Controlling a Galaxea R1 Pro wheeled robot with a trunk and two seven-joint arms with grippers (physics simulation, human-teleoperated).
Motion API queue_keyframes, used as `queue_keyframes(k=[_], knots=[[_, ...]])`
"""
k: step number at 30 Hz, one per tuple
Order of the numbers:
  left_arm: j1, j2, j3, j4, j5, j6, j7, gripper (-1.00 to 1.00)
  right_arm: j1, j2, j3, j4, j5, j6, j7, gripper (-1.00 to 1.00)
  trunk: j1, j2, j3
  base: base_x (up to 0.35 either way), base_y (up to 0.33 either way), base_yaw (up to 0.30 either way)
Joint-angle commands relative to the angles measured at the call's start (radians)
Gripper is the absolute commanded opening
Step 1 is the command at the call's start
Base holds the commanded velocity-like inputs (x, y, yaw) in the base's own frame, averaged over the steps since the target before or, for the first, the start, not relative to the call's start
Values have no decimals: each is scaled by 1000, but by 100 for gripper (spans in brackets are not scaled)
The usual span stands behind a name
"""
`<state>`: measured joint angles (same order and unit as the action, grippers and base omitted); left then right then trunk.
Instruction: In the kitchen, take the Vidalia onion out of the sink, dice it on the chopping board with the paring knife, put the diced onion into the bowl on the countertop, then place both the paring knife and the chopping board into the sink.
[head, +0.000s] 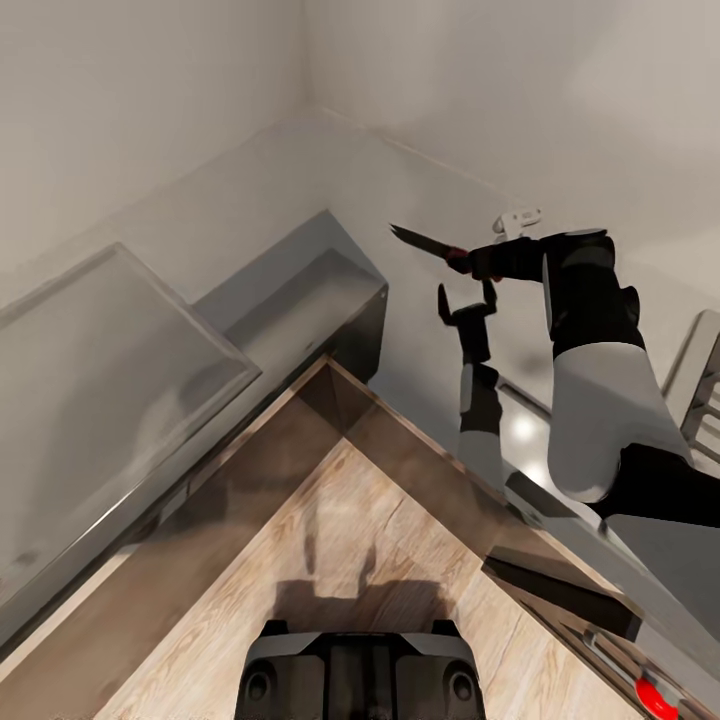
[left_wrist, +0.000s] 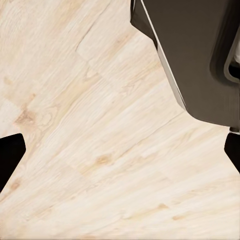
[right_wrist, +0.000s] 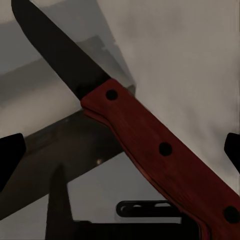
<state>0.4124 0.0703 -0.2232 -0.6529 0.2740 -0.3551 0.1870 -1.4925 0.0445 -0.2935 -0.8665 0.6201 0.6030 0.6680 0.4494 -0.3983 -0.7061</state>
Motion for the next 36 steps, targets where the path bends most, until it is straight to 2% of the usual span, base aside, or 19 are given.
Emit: queue_keyframes(k=[1, 12, 18, 36], knots=[[0, 2, -8, -1, 7, -2, 9, 100, -1, 1, -5, -1, 10, 1, 10, 100, 1, -2, -3, 3, -1, 1], [0, 0, -8, 10, 7, -2, 9, 100, -1, 1, -6, -1, 19, 0, 9, 100, 1, -2, -16, 0, -176, 0], [0, 0, -7, 10, 7, -2, 9, 100, -1, 2, -4, -1, 55, 0, 10, 100, 1, -2, -17, 0, -22, 0], [0, 0, -7, 10, 7, -2, 9, 100, -1, 5, -4, 1, 58, 0, 10, 100, 1, -2, -17, 64, -1, 0]])
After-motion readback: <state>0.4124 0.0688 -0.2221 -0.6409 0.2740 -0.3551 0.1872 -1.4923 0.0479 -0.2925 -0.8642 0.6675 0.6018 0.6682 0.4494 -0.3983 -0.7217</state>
